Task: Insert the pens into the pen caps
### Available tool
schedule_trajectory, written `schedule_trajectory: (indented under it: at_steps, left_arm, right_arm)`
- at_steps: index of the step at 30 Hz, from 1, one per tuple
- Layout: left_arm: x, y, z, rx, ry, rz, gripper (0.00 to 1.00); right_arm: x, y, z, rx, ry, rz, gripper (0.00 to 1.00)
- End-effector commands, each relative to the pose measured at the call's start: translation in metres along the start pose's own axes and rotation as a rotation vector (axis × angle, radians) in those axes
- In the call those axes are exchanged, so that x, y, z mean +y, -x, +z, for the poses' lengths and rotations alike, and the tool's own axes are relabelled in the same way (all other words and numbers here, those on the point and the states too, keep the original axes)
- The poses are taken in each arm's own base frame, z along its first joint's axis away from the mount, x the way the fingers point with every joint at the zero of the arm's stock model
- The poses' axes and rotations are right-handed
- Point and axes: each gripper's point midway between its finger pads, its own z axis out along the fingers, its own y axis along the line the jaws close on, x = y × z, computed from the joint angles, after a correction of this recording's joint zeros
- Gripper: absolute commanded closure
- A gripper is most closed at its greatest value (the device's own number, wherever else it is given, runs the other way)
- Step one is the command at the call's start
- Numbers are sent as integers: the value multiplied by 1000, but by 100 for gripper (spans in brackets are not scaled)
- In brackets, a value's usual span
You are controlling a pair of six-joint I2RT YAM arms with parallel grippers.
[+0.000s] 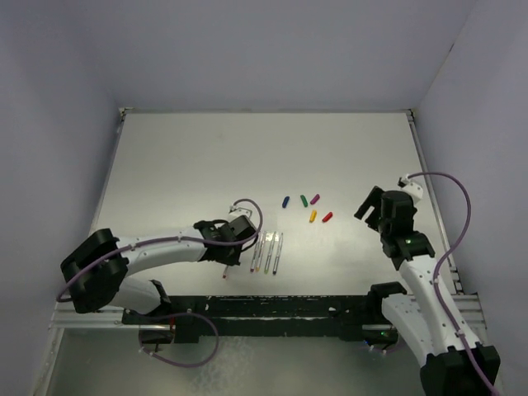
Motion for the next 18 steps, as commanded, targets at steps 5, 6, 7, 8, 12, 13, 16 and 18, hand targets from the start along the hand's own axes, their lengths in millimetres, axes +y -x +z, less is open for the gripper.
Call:
schedule_trajectory:
  at_steps: [5,6,7,8,12,13,16,18]
  left_arm:
    - [-1,29,-33,-186,-89,-30,100]
    - [-1,31,-36,-201,-96,-33,100]
    - [0,33,-38,-214,-102,-36,100]
    - [0,36,-41,-227,-107,-37,100]
    - [0,45,-50,-280,-127,-41,100]
    - [-1,48,-53,-299,-141,-38,100]
    - [-8,61,-63,-372,-190,-27,100]
    - [-12,71,-71,-422,-224,-27,100]
  right_arm:
    - [31,-12,10,49,86,-20,20]
    - [37,-16,11,51,88,-35,20]
    - [43,-20,13,51,84,-55,20]
    - [50,-26,14,60,81,-73,20]
    - [62,-38,24,86,62,-83,20]
    - [63,-40,27,90,58,-77,20]
    - [66,-49,34,115,42,-80,22]
    - [72,-52,40,118,44,-82,22]
